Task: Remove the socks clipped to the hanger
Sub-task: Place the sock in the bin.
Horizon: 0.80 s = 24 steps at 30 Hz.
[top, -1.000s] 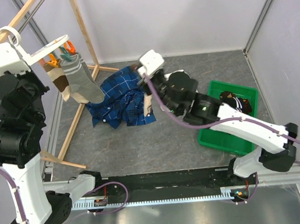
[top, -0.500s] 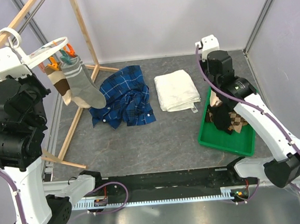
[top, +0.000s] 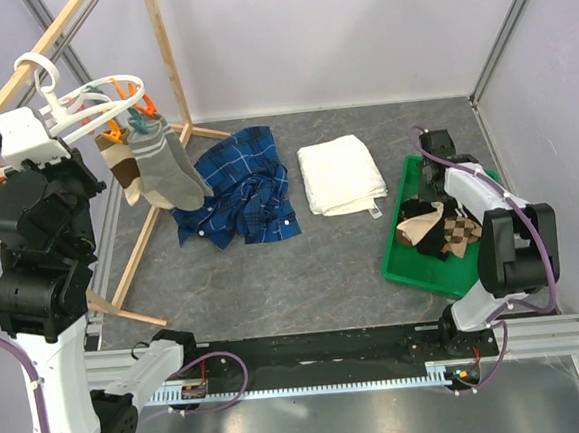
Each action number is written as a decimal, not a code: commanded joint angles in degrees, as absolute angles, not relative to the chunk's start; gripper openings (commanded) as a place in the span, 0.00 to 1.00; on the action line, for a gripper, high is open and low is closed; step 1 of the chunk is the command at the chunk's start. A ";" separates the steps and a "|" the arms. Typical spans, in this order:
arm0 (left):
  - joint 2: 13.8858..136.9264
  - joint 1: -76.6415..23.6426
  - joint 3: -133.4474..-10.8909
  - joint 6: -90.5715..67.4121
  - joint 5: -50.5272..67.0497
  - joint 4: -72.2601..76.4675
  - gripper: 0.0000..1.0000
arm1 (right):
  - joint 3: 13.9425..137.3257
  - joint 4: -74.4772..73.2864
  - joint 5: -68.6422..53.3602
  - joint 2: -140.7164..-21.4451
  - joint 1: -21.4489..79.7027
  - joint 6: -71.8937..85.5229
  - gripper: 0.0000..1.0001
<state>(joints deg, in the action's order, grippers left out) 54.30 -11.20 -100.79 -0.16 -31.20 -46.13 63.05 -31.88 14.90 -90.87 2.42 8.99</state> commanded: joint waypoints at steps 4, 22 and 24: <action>54.93 -11.16 -100.11 -0.18 -29.53 -43.77 0.04 | 65.03 -33.05 21.18 -89.30 1.76 14.33 0.32; 54.49 -11.16 -102.04 3.60 -33.22 -43.59 0.20 | 68.74 -38.61 15.20 -80.86 1.93 14.15 0.44; 55.11 -11.16 -103.53 3.87 -33.31 -43.68 0.22 | 65.76 -37.01 17.22 -81.03 1.85 14.59 0.38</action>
<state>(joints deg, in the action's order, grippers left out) 54.46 -11.20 -100.51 1.13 -33.10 -44.88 70.78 -39.97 17.65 -81.19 2.04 13.30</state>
